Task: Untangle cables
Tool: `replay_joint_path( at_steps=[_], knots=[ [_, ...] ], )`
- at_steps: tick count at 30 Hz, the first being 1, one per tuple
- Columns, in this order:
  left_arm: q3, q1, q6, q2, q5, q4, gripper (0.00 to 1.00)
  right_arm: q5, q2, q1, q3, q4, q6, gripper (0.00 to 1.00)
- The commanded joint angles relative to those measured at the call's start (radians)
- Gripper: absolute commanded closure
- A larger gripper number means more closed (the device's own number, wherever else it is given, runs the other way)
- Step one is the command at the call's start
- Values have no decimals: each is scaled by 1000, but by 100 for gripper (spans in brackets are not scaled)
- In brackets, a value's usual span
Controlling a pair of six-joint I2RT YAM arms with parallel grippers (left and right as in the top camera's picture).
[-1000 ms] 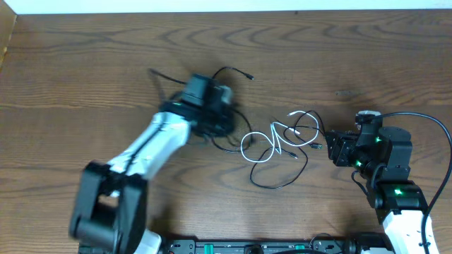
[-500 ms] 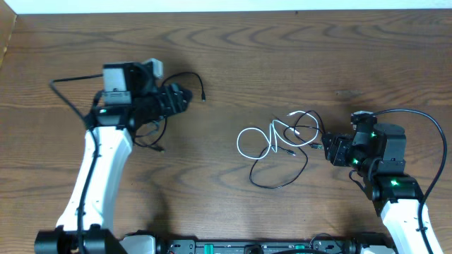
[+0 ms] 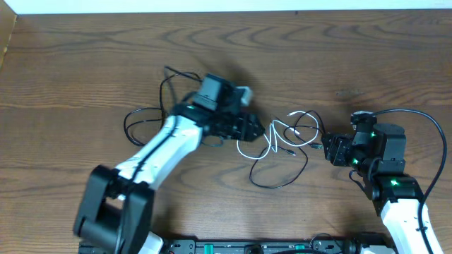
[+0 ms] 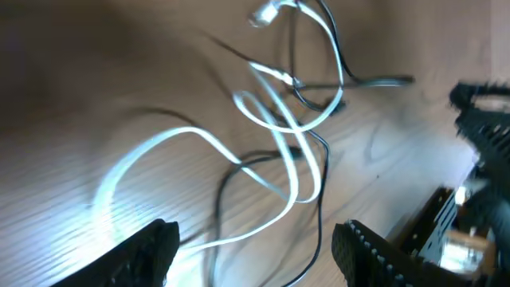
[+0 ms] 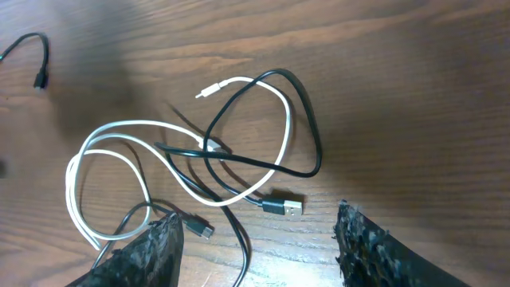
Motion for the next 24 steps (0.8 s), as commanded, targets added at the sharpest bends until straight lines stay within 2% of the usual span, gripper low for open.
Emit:
replay_joint_path(
  at_steps=[1,4,6,10,16,19,21,24],
  knots=[
    [16,-70,9,68,9,46,35,-7,1,3,4,2,-3,43],
    [16,-117,9,119,8,88,38,-7,1,3,4,1,-3,43],
    [16,-138,9,146,-19,102,46,-7,1,3,4,1,-3,43],
    [18,-135,10,147,-70,102,92,-7,1,3,4,1,-3,43],
    [37,-32,9,7,37,94,93,-6,1,3,4,-2,-3,42],
    [46,70,4,-174,51,99,93,-6,1,3,4,2,-3,42],
    [46,128,-42,-277,65,119,92,-6,1,3,4,2,-3,42],
    [46,195,-96,-401,158,183,93,-6,1,3,4,8,-3,42]
  ],
)
